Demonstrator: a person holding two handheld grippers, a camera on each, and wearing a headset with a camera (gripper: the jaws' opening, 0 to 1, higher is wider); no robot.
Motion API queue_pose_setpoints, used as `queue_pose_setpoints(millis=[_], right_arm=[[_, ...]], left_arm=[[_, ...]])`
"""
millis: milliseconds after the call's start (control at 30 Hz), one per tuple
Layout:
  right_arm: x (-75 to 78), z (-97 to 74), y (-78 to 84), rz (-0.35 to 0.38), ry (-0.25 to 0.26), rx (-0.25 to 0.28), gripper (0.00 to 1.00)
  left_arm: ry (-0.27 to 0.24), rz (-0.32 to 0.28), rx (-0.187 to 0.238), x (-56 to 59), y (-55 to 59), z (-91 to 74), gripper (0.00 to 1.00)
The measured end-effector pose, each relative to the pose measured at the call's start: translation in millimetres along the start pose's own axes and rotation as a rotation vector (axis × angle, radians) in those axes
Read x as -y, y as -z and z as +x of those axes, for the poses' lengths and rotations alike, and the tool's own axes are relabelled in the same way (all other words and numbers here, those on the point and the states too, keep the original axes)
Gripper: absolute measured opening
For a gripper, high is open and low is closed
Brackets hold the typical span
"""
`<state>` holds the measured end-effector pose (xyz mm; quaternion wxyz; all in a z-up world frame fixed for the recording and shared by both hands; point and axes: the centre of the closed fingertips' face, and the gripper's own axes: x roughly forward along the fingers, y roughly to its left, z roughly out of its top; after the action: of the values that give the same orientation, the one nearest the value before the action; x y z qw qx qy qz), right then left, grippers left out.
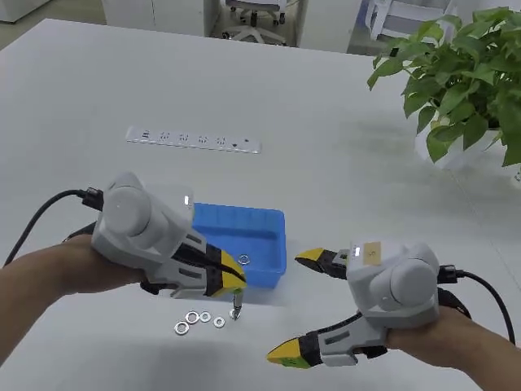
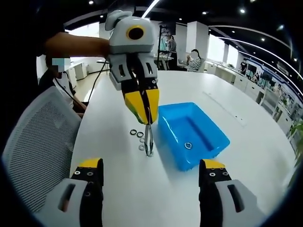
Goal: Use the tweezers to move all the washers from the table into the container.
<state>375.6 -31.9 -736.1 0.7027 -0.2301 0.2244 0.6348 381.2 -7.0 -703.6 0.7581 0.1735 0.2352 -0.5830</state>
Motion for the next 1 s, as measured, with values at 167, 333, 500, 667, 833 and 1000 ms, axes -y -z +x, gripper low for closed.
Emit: queue_pose_setpoints(millis=[167, 333, 500, 667, 833, 1000], right_arm=[[-2.7, 7.5, -2.1, -0.046, -0.029, -0.003, 0.69], [-3.4, 15.1, -1.7, -0.091, -0.053, -0.019, 0.58], [-8.6, 24.0, 1.2, -0.126, -0.108, -0.042, 0.46], [-10.7, 32.3, 3.3, -0.144, -0.137, -0.060, 0.36], [-9.0, 42.4, 3.6, -0.175, -0.152, -0.079, 0.30], [-6.5, 50.7, 4.3, -0.194, -0.159, -0.098, 0.24]], left_arm=[[0.007, 0.003, 0.001, 0.9, -0.1, 0.8, 0.06], [0.013, 0.000, 0.000, 1.1, 0.0, 0.6, 0.06], [0.018, -0.006, 0.000, 0.4, 0.3, 0.0, 0.06], [0.021, -0.007, -0.003, 0.8, 0.6, -0.2, 0.06], [0.024, -0.010, -0.001, 1.2, 0.4, 0.0, 0.06], [0.026, -0.014, -0.001, 0.9, 0.6, 0.0, 0.06]])
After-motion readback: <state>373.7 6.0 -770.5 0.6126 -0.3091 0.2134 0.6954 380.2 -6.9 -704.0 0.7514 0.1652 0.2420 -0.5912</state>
